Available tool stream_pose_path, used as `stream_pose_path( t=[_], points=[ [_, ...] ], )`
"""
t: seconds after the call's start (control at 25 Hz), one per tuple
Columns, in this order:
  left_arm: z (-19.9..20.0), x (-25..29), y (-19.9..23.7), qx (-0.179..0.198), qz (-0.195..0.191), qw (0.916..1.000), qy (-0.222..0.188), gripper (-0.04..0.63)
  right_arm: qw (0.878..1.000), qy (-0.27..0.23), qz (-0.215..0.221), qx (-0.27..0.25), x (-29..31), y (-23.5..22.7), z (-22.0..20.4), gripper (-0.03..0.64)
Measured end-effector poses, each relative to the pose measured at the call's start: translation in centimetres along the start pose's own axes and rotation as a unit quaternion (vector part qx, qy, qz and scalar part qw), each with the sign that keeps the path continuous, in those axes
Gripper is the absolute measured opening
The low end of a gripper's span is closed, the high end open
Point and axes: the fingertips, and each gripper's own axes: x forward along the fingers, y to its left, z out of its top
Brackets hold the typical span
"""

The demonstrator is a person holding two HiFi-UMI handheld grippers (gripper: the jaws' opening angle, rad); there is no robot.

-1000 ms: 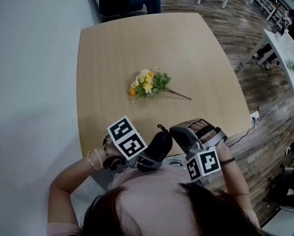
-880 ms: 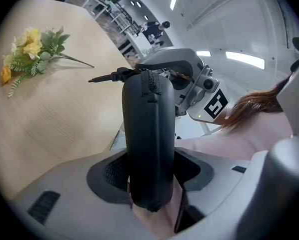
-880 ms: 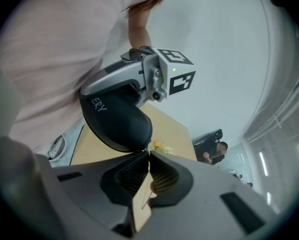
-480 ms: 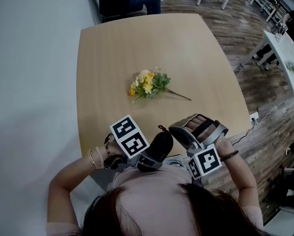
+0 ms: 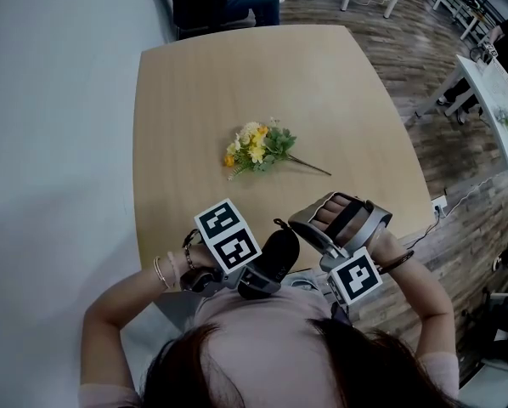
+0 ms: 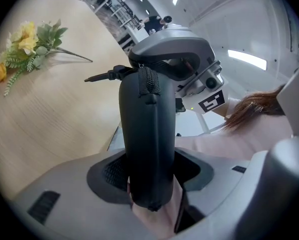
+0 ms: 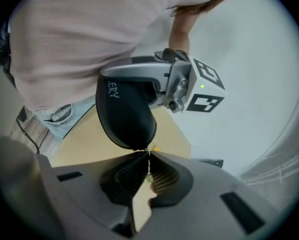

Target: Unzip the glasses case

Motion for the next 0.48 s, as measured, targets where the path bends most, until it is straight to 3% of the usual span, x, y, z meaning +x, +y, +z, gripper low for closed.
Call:
stream_pose_path(
  t=[0.48],
  points=[
    [-0.12,0.34,0.12,0.012,0.005,0.9997,0.02,0.244,0.999,-0.016,0.039,-0.002,0.55,0.4,-0.02,0.017]
  ],
)
